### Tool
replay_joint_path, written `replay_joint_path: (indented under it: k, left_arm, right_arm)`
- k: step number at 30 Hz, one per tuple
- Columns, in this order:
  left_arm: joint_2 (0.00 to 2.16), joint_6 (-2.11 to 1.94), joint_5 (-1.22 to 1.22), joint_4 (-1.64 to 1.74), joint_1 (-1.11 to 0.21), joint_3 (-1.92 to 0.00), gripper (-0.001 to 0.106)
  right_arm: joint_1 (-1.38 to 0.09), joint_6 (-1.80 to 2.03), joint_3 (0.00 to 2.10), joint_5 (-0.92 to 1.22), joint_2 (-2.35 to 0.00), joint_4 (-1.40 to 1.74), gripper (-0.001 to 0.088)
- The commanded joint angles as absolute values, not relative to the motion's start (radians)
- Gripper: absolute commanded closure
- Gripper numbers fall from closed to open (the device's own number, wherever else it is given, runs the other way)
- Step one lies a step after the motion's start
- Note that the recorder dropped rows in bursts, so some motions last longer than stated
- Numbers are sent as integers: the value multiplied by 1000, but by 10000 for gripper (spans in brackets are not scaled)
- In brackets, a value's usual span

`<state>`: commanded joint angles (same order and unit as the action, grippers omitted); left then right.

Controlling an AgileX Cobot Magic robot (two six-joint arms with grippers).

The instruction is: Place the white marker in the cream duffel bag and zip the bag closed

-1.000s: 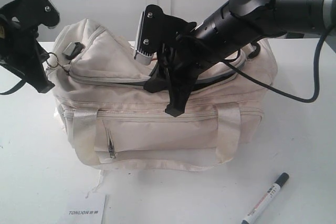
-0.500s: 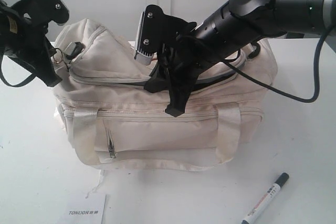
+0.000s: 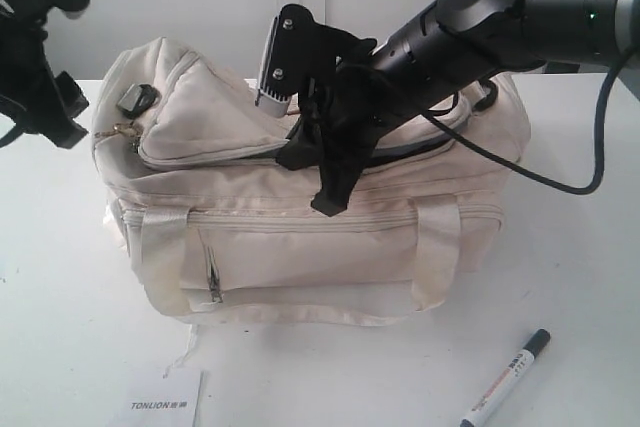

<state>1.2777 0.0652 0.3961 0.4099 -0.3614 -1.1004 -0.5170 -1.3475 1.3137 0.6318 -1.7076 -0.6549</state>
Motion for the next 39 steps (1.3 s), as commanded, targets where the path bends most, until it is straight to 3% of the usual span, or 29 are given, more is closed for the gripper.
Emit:
replay_joint_path:
  k: [7, 13, 21, 26, 30, 39]
  left_arm:
    - [1268, 617, 368, -105, -435, -1060, 386]
    - [1320, 749, 265, -185, -514, -1060, 386]
    - [1389, 749, 221, -195, -514, -1060, 386]
    - [1391, 749, 174, -223, -514, -1060, 386]
    - [1391, 749, 165, -223, -514, -1060, 386]
    - [1391, 762, 158, -223, -565, -1060, 384]
  right_arm:
    - [-517, -1269, 1352, 580, -1680, -681, 868]
    - [-517, -1217, 1359, 599, -1677, -681, 866]
    - [-517, -1206, 1359, 604, -1677, -679, 714]
    - [-517, -1210, 1359, 602, -1677, -671, 727]
    - [-517, -1234, 1359, 596, -1679, -650, 868]
    - [-517, -1253, 1361, 523, -1679, -650, 868]
